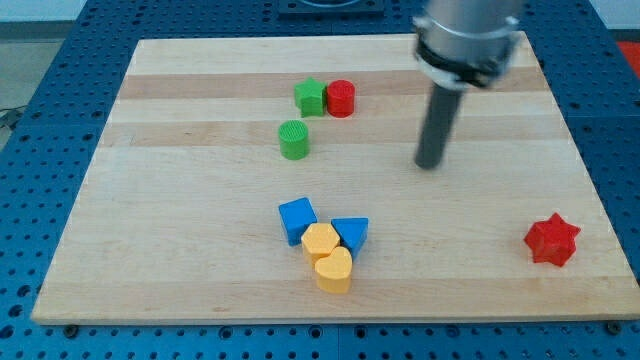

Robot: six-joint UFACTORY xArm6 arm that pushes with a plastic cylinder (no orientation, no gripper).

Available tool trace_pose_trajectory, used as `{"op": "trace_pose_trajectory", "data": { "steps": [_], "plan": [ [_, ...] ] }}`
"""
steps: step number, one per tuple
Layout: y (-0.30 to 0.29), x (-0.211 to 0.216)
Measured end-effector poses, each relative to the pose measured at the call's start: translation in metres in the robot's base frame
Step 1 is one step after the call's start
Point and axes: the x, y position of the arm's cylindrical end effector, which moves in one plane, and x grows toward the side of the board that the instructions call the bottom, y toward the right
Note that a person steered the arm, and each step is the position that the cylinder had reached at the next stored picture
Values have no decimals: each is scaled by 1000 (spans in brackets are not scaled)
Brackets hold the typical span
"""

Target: Separate the red circle from the green star

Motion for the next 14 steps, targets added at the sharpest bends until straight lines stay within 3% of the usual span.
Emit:
{"op": "trace_pose_trajectory", "data": {
  "steps": [2,3,4,5,8,9,10,11,12,13,14],
  "plan": [
    [-106,-140],
    [-148,-170],
    [-170,-170],
    [-162,-133],
    [22,58],
    [27,76],
    [27,18],
    [27,-94],
    [25,-161],
    [13,-161],
    [-37,-148]
  ]
}}
